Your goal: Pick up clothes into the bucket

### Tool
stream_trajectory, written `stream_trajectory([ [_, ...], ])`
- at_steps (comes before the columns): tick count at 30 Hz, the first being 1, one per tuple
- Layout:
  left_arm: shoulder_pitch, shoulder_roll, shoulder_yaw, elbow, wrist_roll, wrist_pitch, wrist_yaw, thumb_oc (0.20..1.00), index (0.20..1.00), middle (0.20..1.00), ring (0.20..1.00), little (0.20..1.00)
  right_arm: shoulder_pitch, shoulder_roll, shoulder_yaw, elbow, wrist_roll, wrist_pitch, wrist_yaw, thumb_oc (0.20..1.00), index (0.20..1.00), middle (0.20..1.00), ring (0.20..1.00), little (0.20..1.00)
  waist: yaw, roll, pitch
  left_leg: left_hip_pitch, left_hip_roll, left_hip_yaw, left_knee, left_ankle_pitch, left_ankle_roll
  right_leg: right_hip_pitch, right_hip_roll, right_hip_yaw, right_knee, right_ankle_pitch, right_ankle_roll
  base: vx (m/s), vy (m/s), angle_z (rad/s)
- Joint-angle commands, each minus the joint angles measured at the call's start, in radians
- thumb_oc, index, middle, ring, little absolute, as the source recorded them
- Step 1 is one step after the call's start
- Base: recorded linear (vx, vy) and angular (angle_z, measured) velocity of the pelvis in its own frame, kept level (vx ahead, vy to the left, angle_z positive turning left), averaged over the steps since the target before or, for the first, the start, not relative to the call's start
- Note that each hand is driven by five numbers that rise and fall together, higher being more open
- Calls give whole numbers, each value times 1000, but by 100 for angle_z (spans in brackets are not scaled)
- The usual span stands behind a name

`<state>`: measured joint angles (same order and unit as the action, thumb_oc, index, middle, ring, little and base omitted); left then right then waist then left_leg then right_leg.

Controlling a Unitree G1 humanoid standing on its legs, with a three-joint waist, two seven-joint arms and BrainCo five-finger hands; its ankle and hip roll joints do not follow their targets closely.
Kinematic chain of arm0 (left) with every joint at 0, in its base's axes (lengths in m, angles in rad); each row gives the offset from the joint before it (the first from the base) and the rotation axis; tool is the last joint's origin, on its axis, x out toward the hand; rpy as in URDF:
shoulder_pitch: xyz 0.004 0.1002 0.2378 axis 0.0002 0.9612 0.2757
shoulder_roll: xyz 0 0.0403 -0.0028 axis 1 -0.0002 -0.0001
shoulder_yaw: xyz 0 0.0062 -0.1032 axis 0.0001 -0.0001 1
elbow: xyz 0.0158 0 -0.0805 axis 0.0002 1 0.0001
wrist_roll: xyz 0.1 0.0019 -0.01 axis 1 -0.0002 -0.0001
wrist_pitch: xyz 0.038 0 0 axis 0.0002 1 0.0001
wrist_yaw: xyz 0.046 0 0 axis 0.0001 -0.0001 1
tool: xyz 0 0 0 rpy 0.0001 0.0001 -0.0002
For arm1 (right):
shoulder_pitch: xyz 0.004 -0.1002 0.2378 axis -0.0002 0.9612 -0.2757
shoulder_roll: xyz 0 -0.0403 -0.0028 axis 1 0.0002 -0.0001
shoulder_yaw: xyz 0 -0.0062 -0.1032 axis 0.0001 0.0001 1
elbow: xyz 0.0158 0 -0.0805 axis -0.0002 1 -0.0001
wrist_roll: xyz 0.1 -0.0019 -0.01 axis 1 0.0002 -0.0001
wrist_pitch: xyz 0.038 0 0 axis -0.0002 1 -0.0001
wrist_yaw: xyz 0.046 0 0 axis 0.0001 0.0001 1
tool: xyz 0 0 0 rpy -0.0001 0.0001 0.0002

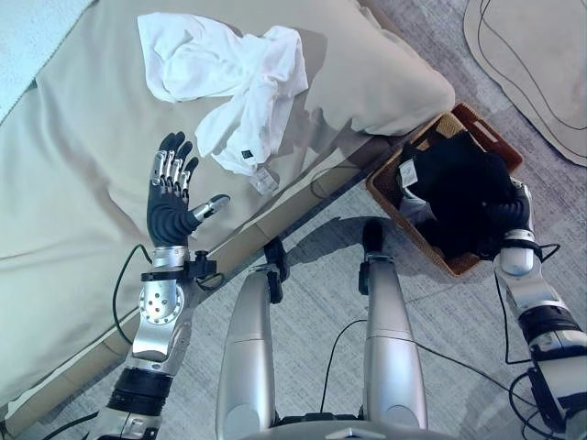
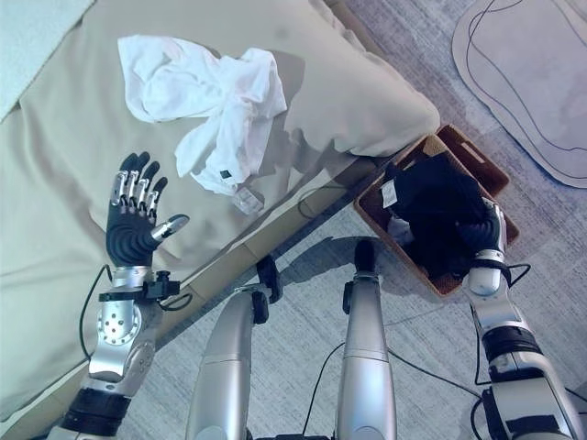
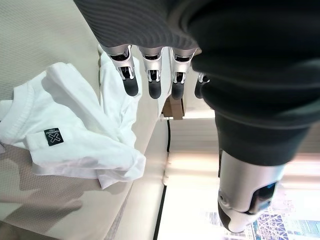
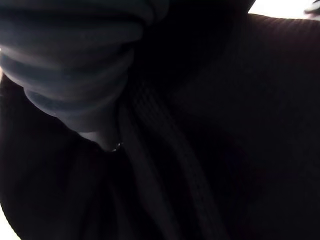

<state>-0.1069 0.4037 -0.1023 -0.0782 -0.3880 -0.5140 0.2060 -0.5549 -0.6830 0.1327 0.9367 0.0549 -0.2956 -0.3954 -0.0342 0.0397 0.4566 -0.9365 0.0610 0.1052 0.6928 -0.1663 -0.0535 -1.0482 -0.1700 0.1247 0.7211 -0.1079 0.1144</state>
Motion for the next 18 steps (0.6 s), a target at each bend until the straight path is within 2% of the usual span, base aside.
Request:
stream_trajectory([
  [1, 23, -3, 3, -68, -23, -60, 25, 1000, 1000, 1000, 1000, 1000, -24, -47, 7, 39, 11, 4, -24, 200, 200, 200, 200, 200, -6, 20, -70, -64, -68, -3, 46, -44, 59, -16, 26, -48, -31, 44, -23, 0, 0, 0],
  [8, 7, -3, -4, -72, -26, -51, 37, 1000, 1000, 1000, 1000, 1000, -128, -73, 66, 187, -22, 56, -30, 200, 200, 200, 200, 200, 3, 24, -68, -88, -69, 4, 47, -40, 62, -43, 26, -42, -28, 48, -23, 0, 0, 0],
  [13, 1, -9, -1, -84, -23, -44, 57, 1000, 1000, 1000, 1000, 1000, -177, -82, 39, 258, 4, 80, -78, 200, 200, 200, 200, 200, 3, 27, -68, -96, -72, 2, 41, -36, 63, -57, 26, -44, -23, 46, -23, 0, 0, 0],
  [18, 12, -8, -6, -79, -19, -36, 57, 1000, 1000, 1000, 1000, 1000, -185, -109, 57, 279, -47, 111, -91, 200, 200, 200, 200, 200, 1, 20, -71, -98, -71, -6, 26, -30, 62, -53, 25, -53, -43, 54, -23, 0, 0, 0],
])
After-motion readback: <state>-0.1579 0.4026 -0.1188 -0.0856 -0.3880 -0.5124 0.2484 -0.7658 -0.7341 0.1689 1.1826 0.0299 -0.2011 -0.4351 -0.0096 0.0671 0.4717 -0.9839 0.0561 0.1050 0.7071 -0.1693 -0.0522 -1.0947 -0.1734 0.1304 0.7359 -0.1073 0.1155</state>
